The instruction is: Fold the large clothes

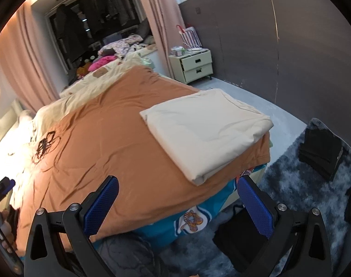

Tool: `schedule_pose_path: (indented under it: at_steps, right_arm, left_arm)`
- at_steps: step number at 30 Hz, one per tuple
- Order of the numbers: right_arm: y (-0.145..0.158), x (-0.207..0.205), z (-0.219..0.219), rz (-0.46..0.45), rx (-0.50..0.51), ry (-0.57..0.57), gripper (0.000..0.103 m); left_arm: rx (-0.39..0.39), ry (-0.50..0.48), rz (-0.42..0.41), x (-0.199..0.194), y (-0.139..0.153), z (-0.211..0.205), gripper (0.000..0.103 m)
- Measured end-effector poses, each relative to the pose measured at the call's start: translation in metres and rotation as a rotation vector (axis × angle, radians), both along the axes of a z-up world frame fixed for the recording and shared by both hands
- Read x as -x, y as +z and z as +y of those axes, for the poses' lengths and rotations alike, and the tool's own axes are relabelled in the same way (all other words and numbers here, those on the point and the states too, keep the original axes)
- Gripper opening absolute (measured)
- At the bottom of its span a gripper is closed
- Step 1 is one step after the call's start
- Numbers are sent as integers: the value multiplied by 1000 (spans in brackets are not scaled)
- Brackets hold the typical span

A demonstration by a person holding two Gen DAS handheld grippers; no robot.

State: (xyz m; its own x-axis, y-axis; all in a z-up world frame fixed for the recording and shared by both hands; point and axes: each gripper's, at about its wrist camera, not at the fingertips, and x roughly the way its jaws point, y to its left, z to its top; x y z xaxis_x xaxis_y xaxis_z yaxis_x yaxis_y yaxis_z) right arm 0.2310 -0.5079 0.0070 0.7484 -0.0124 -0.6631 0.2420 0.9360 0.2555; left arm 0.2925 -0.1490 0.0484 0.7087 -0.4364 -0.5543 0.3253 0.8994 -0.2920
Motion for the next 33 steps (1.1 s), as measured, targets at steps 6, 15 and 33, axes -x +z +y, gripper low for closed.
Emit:
schedule_pose_path:
  at_steps: [6,15,33]
  right_arm:
    - [10,40,28,-54,20,49,103]
    - [20,105,68,-122,77,119,103]
    - [10,189,108,-219,129,188,103]
  left_arm:
    - [-29,26,-50,51,5,18,102]
    - [-54,74,-123,117,8,35,102]
    - [-100,173,-214,209,-17,61,102]
